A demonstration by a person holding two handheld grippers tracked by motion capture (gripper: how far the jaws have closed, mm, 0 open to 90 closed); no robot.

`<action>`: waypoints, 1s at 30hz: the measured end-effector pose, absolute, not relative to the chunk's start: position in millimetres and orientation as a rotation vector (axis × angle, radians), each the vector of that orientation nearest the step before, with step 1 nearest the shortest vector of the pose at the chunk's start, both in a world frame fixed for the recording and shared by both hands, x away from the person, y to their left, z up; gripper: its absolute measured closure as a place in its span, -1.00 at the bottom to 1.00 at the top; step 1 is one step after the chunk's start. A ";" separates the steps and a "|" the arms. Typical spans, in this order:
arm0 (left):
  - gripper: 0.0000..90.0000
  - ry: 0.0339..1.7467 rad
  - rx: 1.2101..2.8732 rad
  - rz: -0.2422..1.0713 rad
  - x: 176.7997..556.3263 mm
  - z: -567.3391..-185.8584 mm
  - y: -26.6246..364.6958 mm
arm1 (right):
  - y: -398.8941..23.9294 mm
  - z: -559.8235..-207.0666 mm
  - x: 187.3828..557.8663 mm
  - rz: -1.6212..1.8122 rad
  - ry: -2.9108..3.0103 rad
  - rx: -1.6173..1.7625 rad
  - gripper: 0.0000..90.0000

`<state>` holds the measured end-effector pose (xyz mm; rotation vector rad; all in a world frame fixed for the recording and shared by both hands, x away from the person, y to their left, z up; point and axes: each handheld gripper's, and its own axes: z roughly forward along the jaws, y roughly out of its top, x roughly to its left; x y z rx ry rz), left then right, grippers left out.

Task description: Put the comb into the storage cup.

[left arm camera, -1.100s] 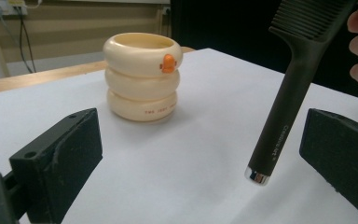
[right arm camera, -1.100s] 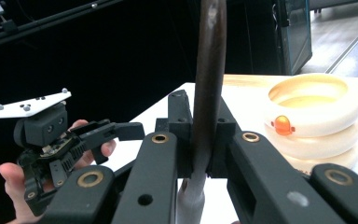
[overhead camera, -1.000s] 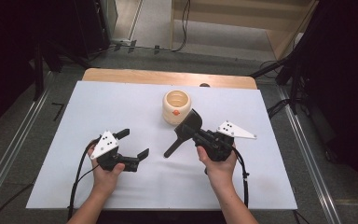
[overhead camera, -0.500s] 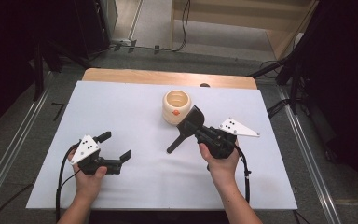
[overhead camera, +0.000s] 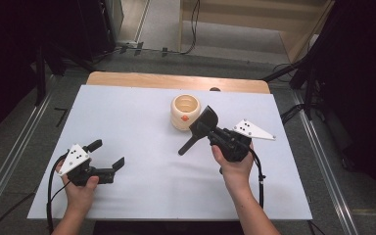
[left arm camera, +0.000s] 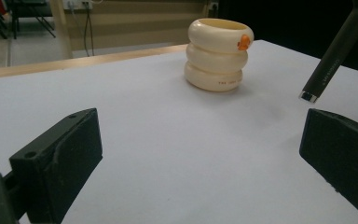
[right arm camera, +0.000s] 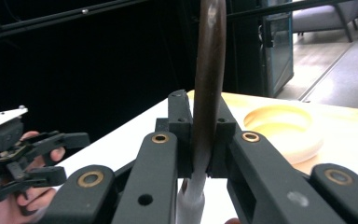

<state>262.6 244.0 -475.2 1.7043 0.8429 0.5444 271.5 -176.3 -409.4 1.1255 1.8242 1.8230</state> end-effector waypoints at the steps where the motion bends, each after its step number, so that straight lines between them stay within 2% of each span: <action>1: -1.00 0.851 1.700 0.547 262.3 -475.5 247.2 | -177.7 -409.1 272.9 1.823 1.813 1.122 0.82; 30: -1.00 0.913 1.686 0.599 248.2 -477.6 282.9 | -185.4 -396.5 287.4 1.814 1.753 1.084 0.82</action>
